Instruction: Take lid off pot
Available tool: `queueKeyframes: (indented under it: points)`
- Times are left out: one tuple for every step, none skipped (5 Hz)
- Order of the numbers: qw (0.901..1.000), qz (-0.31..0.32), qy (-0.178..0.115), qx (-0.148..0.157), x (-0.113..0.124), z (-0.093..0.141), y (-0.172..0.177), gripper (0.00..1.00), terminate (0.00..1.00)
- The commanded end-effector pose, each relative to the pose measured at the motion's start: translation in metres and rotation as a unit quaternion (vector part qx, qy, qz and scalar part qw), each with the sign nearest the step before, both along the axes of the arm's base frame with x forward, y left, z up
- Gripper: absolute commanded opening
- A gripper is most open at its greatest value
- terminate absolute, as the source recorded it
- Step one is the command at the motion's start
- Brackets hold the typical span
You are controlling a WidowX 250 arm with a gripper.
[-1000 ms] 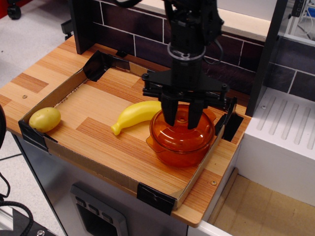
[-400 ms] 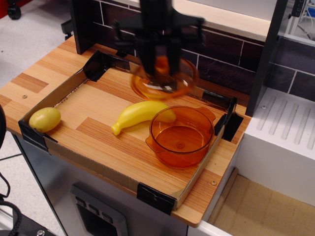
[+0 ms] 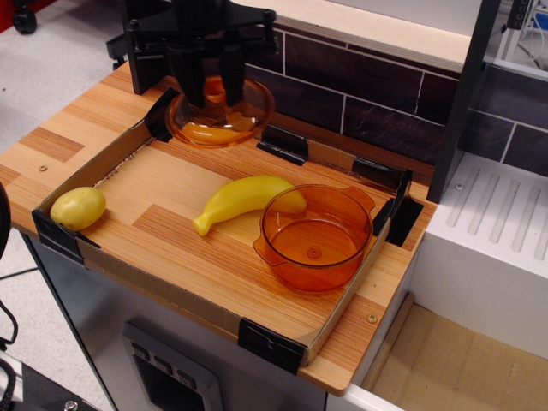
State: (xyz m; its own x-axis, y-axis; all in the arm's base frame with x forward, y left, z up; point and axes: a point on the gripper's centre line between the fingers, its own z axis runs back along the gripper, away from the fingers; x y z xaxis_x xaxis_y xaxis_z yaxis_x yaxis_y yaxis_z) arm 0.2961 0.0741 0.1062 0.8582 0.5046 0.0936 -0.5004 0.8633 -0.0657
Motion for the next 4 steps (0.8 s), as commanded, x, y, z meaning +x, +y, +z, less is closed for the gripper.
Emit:
queueKeyframes:
  points:
    - [0.9992, 0.026, -0.004, 0.03, 0.008, -0.005, 0.035, 0.0, 0.0]
    - [0.9987, 0.027, 0.004, 0.042, 0.011, -0.024, 0.043, 0.0, 0.0]
    - [0.9982, 0.021, 0.004, 0.055, 0.016, -0.036, 0.044, 0.0, 0.0]
    - [0.9977, 0.022, 0.006, 0.064, 0.022, -0.046, 0.046, 0.0, 0.0]
